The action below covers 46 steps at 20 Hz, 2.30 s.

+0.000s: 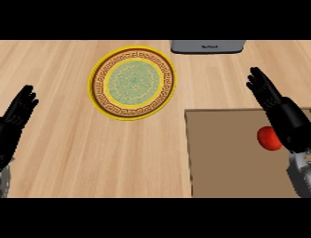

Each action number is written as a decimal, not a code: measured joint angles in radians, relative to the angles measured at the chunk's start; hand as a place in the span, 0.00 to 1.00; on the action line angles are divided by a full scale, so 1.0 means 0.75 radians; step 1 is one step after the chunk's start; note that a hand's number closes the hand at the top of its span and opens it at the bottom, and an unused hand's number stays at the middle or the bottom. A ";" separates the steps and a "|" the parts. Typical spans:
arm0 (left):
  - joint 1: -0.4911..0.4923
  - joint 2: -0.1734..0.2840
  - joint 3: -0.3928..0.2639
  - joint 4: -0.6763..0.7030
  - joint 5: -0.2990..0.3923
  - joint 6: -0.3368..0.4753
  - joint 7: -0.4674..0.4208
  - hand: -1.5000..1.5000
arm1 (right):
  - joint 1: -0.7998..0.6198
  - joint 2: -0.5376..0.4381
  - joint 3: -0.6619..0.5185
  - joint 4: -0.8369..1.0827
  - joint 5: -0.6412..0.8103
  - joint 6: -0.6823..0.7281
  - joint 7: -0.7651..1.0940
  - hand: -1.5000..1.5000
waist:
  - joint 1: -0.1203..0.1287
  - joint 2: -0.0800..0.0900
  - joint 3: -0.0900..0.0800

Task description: Pick the tomato from the tray and place it in the plate

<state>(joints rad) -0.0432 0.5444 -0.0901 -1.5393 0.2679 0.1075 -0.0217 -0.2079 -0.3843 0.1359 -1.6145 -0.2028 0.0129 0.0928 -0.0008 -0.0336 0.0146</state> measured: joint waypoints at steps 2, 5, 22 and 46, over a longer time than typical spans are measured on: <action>0.002 -0.003 0.010 -0.001 -0.003 0.004 -0.003 0.50 | 0.016 0.037 -0.077 -0.020 -0.099 -0.003 -0.029 1.00 | -0.006 0.016 -0.007; 0.024 -0.025 0.014 0.015 -0.008 0.021 -0.024 0.50 | 0.012 0.181 -0.230 -0.038 -0.332 -0.063 -0.070 1.00 | -0.020 0.029 -0.009; 0.011 -0.225 -0.049 0.243 -0.077 0.001 -0.172 0.50 | 0.405 0.498 -0.432 -0.174 -0.549 -0.727 -0.568 0.00 | -0.016 0.044 -0.020; -0.008 -0.284 0.018 0.293 -0.155 -0.069 -0.188 0.50 | 0.727 -0.039 -0.286 -0.197 -0.372 -0.359 0.112 0.00 | -0.001 0.045 -0.020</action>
<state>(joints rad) -0.0495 0.3317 -0.0763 -1.3193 0.1517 0.0560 -0.1627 0.3372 -0.4139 -0.0786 -1.7619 -0.4816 -0.2567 0.1771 -0.0013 -0.0002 -0.0001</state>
